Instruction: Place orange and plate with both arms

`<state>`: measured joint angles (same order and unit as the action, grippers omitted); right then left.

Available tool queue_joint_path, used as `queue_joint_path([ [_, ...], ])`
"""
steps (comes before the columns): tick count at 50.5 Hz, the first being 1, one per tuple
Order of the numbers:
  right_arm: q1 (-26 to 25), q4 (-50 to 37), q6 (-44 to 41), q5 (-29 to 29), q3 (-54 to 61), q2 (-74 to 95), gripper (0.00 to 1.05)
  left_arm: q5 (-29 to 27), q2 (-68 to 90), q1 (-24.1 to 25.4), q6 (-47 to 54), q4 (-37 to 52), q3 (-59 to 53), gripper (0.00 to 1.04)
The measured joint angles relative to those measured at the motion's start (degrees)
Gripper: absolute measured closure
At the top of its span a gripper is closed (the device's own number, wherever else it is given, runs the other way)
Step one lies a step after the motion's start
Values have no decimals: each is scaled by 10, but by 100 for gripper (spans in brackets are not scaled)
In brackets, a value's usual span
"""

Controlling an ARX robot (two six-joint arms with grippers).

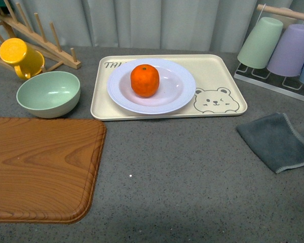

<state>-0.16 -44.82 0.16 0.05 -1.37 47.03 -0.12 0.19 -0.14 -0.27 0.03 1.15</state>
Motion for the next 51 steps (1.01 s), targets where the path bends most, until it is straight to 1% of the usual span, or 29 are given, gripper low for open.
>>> queue_joint_path([
  [10,0,79,0,0,9,-91,104,0,0,0,0,0,0,6],
  [27,0,190,0,-1,11,-211,104,0,0,0,0,0,0,6],
  [51,0,296,0,-1,11,-320,104,0,0,0,0,0,0,6],
])
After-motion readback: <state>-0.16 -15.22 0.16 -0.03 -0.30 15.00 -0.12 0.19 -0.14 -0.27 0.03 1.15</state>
